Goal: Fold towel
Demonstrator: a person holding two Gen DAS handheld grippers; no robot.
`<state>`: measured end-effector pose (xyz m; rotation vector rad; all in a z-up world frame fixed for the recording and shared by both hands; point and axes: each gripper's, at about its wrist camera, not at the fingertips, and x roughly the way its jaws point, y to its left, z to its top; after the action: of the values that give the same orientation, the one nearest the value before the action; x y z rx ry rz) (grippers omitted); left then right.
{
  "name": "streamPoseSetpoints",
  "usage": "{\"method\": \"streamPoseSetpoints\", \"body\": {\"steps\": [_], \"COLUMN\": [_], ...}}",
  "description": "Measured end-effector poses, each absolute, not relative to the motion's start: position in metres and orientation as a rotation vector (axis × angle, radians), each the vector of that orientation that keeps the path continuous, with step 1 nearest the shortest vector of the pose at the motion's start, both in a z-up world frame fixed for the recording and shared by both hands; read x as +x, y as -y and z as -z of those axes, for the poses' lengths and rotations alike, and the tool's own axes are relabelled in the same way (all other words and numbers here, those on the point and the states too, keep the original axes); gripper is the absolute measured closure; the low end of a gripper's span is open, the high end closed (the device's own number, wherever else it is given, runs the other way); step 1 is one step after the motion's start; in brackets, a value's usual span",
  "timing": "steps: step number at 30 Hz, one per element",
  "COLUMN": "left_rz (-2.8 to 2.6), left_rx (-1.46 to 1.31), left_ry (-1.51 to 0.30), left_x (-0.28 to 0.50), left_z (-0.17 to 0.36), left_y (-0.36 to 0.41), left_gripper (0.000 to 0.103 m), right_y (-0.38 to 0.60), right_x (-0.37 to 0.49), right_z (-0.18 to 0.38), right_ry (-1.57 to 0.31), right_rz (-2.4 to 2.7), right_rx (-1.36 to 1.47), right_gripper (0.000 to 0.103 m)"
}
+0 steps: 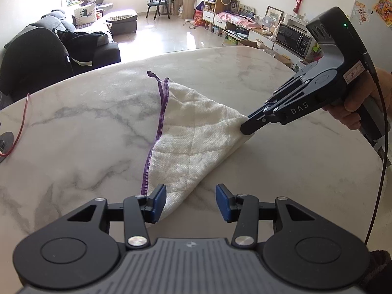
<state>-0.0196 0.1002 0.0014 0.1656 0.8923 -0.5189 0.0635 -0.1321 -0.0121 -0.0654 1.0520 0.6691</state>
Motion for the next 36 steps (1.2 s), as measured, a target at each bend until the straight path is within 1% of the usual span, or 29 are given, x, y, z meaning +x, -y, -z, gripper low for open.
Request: {"method": "streamPoseSetpoints", "body": {"steps": [12,14,18,19,20,22,24,26,27,28,29,31,32,34,36], "left_rz": [0.544,0.549,0.557,0.556,0.549,0.529,0.502,0.469,0.451,0.428,0.408,0.375,0.358,0.321,0.289], "left_rx": [0.189,0.195,0.198,0.197,0.200,0.211,0.218,0.225,0.234,0.250,0.266,0.276,0.273,0.255,0.236], "left_ry": [-0.943,-0.949,-0.957,-0.957,-0.954,-0.940,-0.930,-0.921,-0.915,-0.900,-0.886,-0.878,-0.877,-0.875,-0.882], "left_x": [-0.024,-0.024,-0.027,-0.027,-0.028,-0.030,-0.032,-0.033,-0.035,-0.037,-0.039,-0.040,-0.040,-0.041,-0.041], "left_z": [0.006,0.006,-0.001,-0.003,-0.006,-0.013,-0.021,-0.028,-0.031,-0.034,-0.037,-0.041,-0.042,-0.044,-0.045], "left_y": [-0.070,-0.063,-0.052,-0.050,-0.048,-0.043,-0.039,-0.035,-0.033,-0.031,-0.029,-0.026,-0.026,-0.028,-0.029], "left_gripper": [0.057,0.057,0.056,0.055,0.050,0.047,0.042,0.029,0.025,0.021,0.021,0.018,0.014,0.009,0.006], "right_y": [0.165,0.167,0.167,0.167,0.166,0.164,0.162,0.160,0.158,0.156,0.154,0.152,0.151,0.149,0.147], "right_x": [0.024,0.020,0.012,0.011,0.008,0.006,0.006,0.005,0.004,0.003,0.001,-0.002,-0.003,-0.005,-0.007], "right_z": [0.016,0.015,0.010,0.008,0.005,-0.001,-0.006,-0.012,-0.016,-0.020,-0.023,-0.029,-0.031,-0.034,-0.036], "right_ry": [-1.066,-1.066,-1.054,-1.051,-1.045,-1.032,-1.023,-1.009,-0.995,-0.982,-0.968,-0.944,-0.933,-0.917,-0.905], "right_rz": [-0.614,-0.606,-0.593,-0.592,-0.594,-0.598,-0.589,-0.576,-0.563,-0.551,-0.545,-0.535,-0.529,-0.515,-0.503], "right_rx": [-0.059,-0.076,-0.126,-0.142,-0.163,-0.198,-0.222,-0.253,-0.278,-0.298,-0.310,-0.322,-0.324,-0.334,-0.340], "right_gripper": [0.094,0.092,0.076,0.068,0.062,0.059,0.051,0.032,0.028,0.020,0.013,0.003,0.000,0.000,0.000]}}
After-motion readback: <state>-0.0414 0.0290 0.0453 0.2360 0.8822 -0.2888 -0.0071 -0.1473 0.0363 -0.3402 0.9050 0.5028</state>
